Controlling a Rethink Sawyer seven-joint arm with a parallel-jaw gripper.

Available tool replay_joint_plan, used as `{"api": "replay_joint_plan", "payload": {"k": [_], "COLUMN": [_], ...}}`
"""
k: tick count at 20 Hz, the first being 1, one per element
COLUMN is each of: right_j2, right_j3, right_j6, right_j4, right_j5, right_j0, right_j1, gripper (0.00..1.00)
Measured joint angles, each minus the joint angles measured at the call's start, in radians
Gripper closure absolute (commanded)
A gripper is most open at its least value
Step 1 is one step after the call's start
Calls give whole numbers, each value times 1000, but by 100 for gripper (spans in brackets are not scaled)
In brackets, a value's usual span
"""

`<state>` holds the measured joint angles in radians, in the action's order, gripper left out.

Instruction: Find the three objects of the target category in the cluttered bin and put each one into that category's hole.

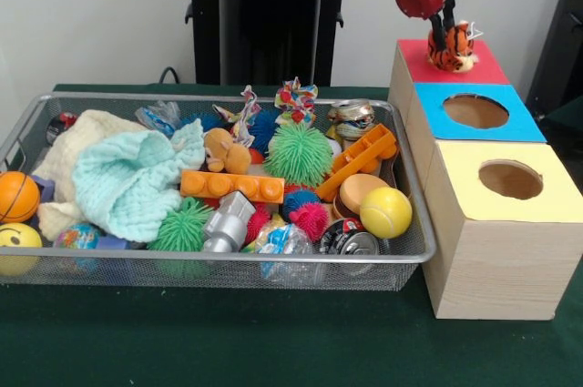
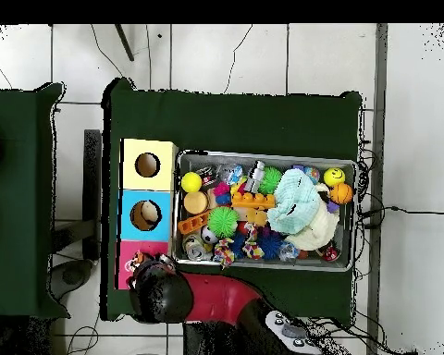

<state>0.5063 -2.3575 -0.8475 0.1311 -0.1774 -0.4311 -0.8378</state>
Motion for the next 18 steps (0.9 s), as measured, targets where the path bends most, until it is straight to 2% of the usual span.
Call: {"api": "replay_joint_plan", "payload": {"k": [8, 13, 18], "right_j2": [0, -10, -38], "right_j3": [-17, -17, -17], "right_j6": [0, 0, 0], "right_j4": [1, -6, -51], "right_j5": [58, 147, 237], "right_j0": [17, 43, 63], "right_j1": [53, 85, 106], "gripper": [100, 100, 100]}}
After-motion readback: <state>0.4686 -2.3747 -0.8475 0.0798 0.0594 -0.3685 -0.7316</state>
